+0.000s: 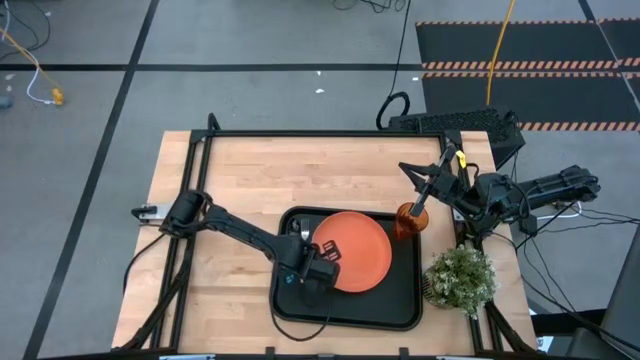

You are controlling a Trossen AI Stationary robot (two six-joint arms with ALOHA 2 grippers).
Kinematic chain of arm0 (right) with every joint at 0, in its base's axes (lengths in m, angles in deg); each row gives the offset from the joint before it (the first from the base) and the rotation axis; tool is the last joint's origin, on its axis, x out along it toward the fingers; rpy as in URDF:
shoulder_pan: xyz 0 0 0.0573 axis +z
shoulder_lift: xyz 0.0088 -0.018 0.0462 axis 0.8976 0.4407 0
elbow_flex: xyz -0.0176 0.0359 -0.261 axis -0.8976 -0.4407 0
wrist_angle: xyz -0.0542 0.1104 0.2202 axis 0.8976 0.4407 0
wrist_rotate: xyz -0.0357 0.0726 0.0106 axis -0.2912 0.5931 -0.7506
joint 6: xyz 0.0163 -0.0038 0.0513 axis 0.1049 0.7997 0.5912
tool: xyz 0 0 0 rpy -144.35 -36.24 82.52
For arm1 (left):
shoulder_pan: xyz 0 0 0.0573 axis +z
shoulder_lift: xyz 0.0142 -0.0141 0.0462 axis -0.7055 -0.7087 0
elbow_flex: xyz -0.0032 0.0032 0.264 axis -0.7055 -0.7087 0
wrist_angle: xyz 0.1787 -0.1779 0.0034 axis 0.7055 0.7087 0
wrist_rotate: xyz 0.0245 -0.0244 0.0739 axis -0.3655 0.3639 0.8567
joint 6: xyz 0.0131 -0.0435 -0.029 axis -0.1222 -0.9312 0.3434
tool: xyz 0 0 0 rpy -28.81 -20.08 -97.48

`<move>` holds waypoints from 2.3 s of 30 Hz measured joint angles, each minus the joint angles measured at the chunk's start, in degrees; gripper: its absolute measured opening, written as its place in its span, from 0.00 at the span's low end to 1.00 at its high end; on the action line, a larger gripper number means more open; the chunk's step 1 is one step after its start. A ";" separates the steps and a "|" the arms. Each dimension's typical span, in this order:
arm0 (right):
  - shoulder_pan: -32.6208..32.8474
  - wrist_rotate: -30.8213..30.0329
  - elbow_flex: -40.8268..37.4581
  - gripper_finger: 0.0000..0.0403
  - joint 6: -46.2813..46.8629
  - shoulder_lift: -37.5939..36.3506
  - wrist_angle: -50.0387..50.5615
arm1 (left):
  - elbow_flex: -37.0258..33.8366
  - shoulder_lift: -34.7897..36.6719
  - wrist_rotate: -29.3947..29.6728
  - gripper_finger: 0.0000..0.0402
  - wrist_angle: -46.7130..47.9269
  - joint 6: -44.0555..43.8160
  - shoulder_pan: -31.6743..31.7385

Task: Pick and place plate/cup/fork/spoon on tray
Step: Adjust the pink plate on the black serving tray, then adjust the black serving tray

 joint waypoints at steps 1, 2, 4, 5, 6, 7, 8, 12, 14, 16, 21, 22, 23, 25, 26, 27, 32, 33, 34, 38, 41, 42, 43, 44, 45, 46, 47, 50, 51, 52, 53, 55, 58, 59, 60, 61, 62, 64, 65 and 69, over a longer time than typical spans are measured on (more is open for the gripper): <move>0.00 0.00 0.00 0.00 0.00 0.00 0.00 | 0.00 -0.10 -0.05 0.14 0.31 -0.09 -0.18; 0.00 0.00 0.00 0.00 0.01 0.00 0.00 | -0.06 -0.18 -0.13 0.17 0.59 -0.30 -0.27; 0.00 0.00 0.00 0.00 0.02 0.00 0.00 | -0.09 -0.17 -0.19 0.24 0.52 -0.47 -0.36; 0.00 0.00 0.00 0.00 0.01 -0.01 0.00 | -0.09 -0.15 -0.14 0.27 0.27 -0.51 -0.38; 0.00 0.00 0.00 0.00 0.01 0.00 0.00 | -0.07 -0.14 -0.11 0.31 0.23 -0.68 -0.38; 0.00 0.00 0.00 0.00 0.02 0.00 0.00 | -0.07 -0.14 -0.03 0.34 0.32 -0.94 -0.38; 0.00 0.00 0.00 0.00 0.00 0.00 0.00 | -0.08 -0.14 0.21 0.37 0.33 -1.18 -0.38; 0.00 0.00 0.00 0.00 0.01 0.00 0.00 | -0.09 -0.14 3.30 0.47 0.44 -1.31 -0.38; 0.00 0.00 0.00 0.00 0.02 0.00 0.00 | -0.07 -0.14 7.28 0.51 1.15 -1.17 -0.42; 0.00 0.00 0.00 0.00 0.02 0.00 0.00 | -0.07 0.41 12.75 0.53 3.44 -0.87 -0.40; 0.00 0.00 0.00 0.00 0.02 0.00 0.00 | -0.07 3.60 18.55 0.54 9.00 -10.59 2.65; 0.00 0.00 0.00 0.00 0.12 -0.02 0.02 | -0.07 4.39 18.03 0.54 8.93 -15.67 3.66; 0.00 0.00 0.00 0.00 0.47 -0.02 0.19 | -0.07 5.26 16.49 0.53 8.94 -21.43 4.67; 0.01 0.00 0.00 0.00 0.96 0.00 0.40 | -0.19 6.74 10.62 0.51 9.30 -31.83 7.19; 0.00 0.00 0.00 0.00 1.06 0.00 0.41 | -0.43 7.44 6.87 0.50 9.19 -35.75 8.49; 0.00 0.01 0.00 0.00 1.07 0.00 0.46 | -0.90 7.94 3.56 0.49 9.06 -38.28 9.73; 0.00 0.07 0.00 0.00 1.18 0.00 0.42 | -5.78 10.48 2.92 0.42 9.30 -41.34 13.80; 0.00 0.07 0.00 0.00 1.27 0.00 0.42 | -6.99 11.03 4.43 0.41 9.42 -41.57 14.57; 0.00 0.08 0.00 0.00 1.27 0.00 0.42 | -8.36 11.64 5.66 0.40 9.41 -42.16 15.51; 0.00 0.11 0.00 0.00 1.27 0.00 0.41 | -11.96 12.04 6.42 0.37 8.72 -44.97 20.23; 0.00 0.15 0.00 0.00 1.27 0.00 0.39 | -13.60 11.98 4.40 0.36 8.04 -45.47 22.94; 0.00 0.17 0.00 0.00 1.27 0.00 0.39 | -14.06 11.76 3.99 0.36 6.92 -45.29 23.68; 0.00 0.17 0.00 0.00 1.27 0.00 0.39 | -14.52 11.53 3.70 0.36 5.68 -44.86 24.48; 0.00 0.17 0.00 0.00 1.27 0.00 0.39 | -14.87 11.40 3.64 0.36 4.80 -44.46 25.17; 0.00 0.17 0.00 0.00 1.27 0.00 0.39 | -15.11 11.38 3.62 0.36 3.96 -44.08 25.80; 0.00 0.17 0.00 0.00 1.27 -0.02 0.38 | -15.15 11.40 3.62 0.36 3.07 -43.73 26.25; 0.00 0.17 0.00 0.00 1.27 -0.01 0.39 | -15.12 11.48 3.46 0.36 1.95 -43.38 26.59; 0.00 0.17 0.00 0.00 1.25 -0.02 0.39 | -15.13 11.49 1.68 0.36 0.11 -42.07 27.00; 0.00 0.13 0.00 0.00 1.22 0.00 0.39 | -15.13 11.49 0.78 0.36 -0.63 -41.58 27.00; 0.00 0.12 0.00 0.00 1.22 0.00 0.42 | -15.13 11.49 -0.09 0.36 -1.34 -41.04 27.00; 0.00 0.09 0.00 0.00 1.21 -0.01 0.40 | -15.13 11.49 -0.83 0.36 -1.72 -40.48 27.00; 0.00 0.07 0.00 0.00 1.18 -0.01 0.42 | -15.62 11.49 -1.37 0.36 -3.32 -39.65 27.00; 0.00 0.07 0.00 0.00 1.20 -0.02 0.46 | -17.14 11.49 -1.60 0.36 -6.63 -38.73 27.56; 0.00 0.07 0.00 0.00 1.20 0.00 0.46 | -17.65 11.49 -1.92 0.36 -7.28 -38.73 27.92; 0.00 0.07 0.00 0.00 1.20 0.00 0.46 | -18.12 11.49 -3.14 0.36 -7.86 -38.73 28.28; 0.00 0.04 0.00 0.00 1.21 -0.01 0.49 | -18.60 11.49 -4.95 0.36 -8.48 -38.71 28.61; 0.00 0.04 0.00 0.00 1.20 0.00 0.58 | -19.02 11.49 -7.02 0.36 -9.17 -38.57 28.82; 0.00 0.03 0.00 0.00 1.15 0.00 0.68 | -19.30 11.47 -9.72 0.36 -9.42 -38.60 28.55; 0.00 0.02 0.00 0.00 1.11 0.00 0.77 | -19.27 11.47 -9.97 0.36 -9.49 -38.73 28.22; 0.00 0.02 0.00 0.00 1.08 0.00 0.76 | -19.29 11.47 -7.76 0.36 -9.51 -37.62 27.41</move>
